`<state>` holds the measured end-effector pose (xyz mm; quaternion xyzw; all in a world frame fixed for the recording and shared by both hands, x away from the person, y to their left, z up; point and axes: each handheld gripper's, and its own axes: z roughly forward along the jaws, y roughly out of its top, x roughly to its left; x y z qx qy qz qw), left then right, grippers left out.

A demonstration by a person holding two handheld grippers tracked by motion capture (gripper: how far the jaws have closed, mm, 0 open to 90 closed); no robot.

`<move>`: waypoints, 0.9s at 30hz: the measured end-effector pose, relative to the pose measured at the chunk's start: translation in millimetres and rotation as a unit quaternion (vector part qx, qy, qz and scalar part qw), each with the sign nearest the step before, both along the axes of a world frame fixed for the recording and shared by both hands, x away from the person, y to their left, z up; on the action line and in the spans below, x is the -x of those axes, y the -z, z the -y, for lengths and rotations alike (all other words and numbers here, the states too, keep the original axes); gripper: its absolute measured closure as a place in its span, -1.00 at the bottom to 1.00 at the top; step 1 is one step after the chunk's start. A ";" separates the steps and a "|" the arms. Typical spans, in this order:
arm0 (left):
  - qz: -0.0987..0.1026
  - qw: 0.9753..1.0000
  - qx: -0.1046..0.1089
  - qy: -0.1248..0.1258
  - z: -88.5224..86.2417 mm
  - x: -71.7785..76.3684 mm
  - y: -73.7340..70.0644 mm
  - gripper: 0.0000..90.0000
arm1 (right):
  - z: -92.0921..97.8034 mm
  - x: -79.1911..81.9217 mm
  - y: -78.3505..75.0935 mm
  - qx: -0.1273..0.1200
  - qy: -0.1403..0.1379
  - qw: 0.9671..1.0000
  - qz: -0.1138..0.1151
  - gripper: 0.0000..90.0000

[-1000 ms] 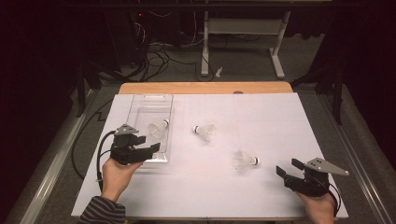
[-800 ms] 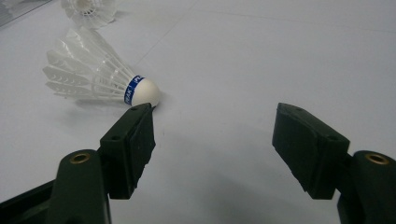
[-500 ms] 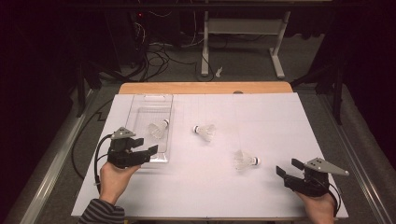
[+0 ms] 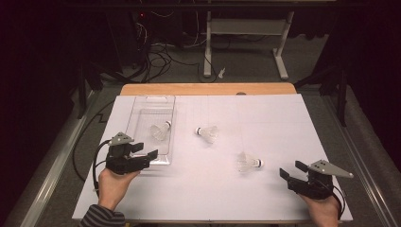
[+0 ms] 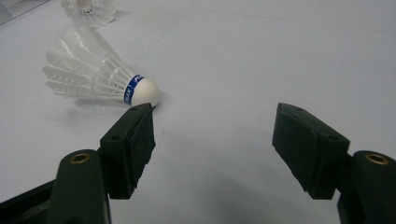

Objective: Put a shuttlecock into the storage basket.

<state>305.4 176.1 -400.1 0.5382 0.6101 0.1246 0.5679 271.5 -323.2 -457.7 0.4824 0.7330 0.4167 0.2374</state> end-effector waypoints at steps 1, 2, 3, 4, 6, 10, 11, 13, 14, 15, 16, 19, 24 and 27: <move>0.000 1.000 0.000 -0.001 -0.1 0.5 0.2 -0.21 | 0.0 0.1 0.0 0.000 0.000 1.000 0.000 -0.32; 0.000 1.000 0.000 -0.001 -0.3 0.9 0.5 -0.21 | 0.0 0.1 0.0 0.000 0.000 1.000 0.000 -0.32; 0.000 1.000 0.000 -0.001 -0.3 0.9 0.5 -0.21 | 0.0 0.1 0.0 0.000 0.000 1.000 0.000 -0.32; 0.001 1.000 0.001 -0.001 -0.8 1.7 0.9 -0.21 | 0.1 0.1 -0.1 0.000 0.001 1.000 0.000 -0.32; 0.001 1.000 0.000 -0.001 -1.2 2.8 1.5 -0.21 | 0.0 0.1 0.0 0.000 0.000 1.000 0.000 -0.32; 0.004 1.000 -0.001 -0.004 -3.2 5.7 3.0 -0.22 | 0.1 0.0 0.0 0.000 0.000 1.000 0.000 -0.32; 0.005 1.000 0.000 -0.005 -4.0 6.3 3.4 -0.22 | 0.1 0.0 0.0 0.000 0.000 1.000 0.000 -0.32; 0.005 1.000 0.001 -0.007 -5.3 7.3 4.4 -0.22 | 0.0 0.1 0.0 0.000 0.000 1.000 0.000 -0.32; 0.005 1.000 0.000 -0.006 -5.9 7.8 5.0 -0.22 | -0.1 0.1 0.0 0.000 0.000 1.000 0.000 -0.32; 0.005 1.000 0.000 -0.007 -6.3 8.3 5.4 -0.22 | -0.1 0.1 0.0 0.000 0.000 1.000 0.000 -0.32; 0.005 1.000 0.001 -0.008 -6.6 8.7 5.7 -0.22 | 0.0 0.1 0.0 0.000 0.000 1.000 0.000 -0.32; 0.007 1.000 0.003 -0.008 -7.4 10.2 6.4 -0.22 | -0.1 0.0 0.0 0.000 0.000 1.000 0.000 -0.32; 0.009 1.000 0.005 -0.009 -8.5 12.8 8.2 -0.22 | -0.1 0.1 0.0 0.000 0.000 1.000 -0.001 -0.32; 0.010 1.000 0.007 -0.011 -9.4 14.2 9.7 -0.21 | -0.2 0.1 0.0 0.000 0.001 1.000 0.000 -0.32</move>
